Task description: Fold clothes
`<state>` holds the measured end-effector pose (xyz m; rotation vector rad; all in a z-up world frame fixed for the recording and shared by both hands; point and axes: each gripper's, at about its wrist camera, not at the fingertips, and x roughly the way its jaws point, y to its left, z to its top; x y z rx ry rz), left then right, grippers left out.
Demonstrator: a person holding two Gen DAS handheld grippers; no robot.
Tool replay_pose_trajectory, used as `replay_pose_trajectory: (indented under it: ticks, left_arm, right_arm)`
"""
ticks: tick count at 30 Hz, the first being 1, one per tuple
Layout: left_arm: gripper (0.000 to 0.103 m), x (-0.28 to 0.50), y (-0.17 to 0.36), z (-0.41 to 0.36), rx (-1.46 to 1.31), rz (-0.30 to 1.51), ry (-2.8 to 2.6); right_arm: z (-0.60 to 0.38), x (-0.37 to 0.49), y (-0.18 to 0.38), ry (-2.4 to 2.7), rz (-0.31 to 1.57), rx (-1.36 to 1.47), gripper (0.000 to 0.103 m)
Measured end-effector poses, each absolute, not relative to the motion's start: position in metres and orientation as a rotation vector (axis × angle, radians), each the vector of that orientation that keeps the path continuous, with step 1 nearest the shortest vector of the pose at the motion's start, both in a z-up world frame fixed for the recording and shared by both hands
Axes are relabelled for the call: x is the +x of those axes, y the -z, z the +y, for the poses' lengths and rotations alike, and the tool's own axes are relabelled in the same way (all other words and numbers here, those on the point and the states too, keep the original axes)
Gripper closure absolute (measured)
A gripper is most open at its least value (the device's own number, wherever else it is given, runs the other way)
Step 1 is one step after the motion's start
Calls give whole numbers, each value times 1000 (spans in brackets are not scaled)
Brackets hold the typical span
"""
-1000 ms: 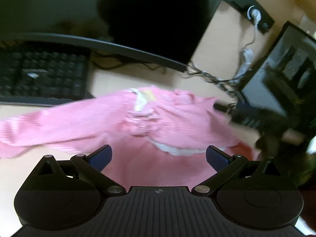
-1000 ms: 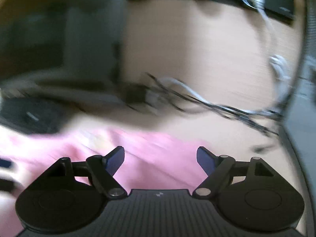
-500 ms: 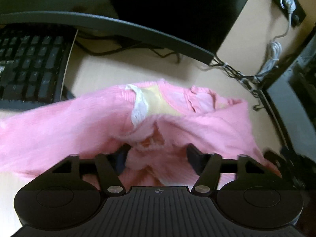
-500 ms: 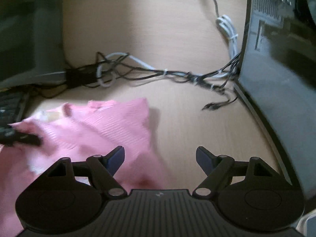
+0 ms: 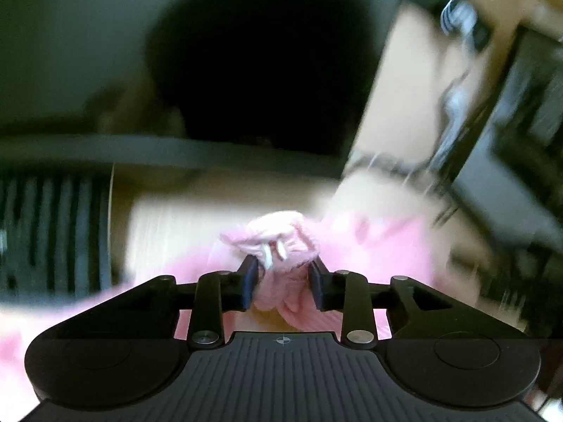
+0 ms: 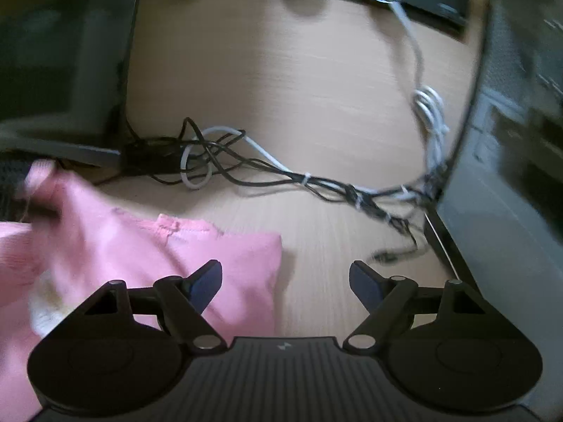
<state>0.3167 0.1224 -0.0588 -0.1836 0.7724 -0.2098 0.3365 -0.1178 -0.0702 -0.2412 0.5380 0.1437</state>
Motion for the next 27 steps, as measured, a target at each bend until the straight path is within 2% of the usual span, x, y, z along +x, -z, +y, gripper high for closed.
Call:
replay_pose_trajectory:
  ticks: [5,6,7,10,12,13,20,23,27]
  left_arm:
    - [43,311,75,140,-199,808,109]
    - [41,307,70,146,-208,802,91]
    - [38,301,64,153,-214,791,76]
    - [32,274,45,177,-226,743,9]
    - [23,254,35,195,-261,716,-42]
    - [22,239,32,211,-293,708,-73]
    - [21,175,47,299,-608,740,-301]
    - [23,175,56,315,-674,739,-355]
    - [32,200,70,320,-740,745,-363]
  right_arm:
    - [-89,370,107,-136,609,-475,23]
    - [-87,369,111,-130,595,-510,18]
    - [-86,367,112,-131,581,-540,17]
    - [-84,363,103,-131,594,-539,17]
    - [-90,352,89,-167,599,-452,17]
    - [-92,343,80,-202,607,-381,17]
    - [-102,283,59,-333,704,6,12]
    - [-97,271,62,-349,718,62,12]
    - [-91,260,62,-343,728,48,12]
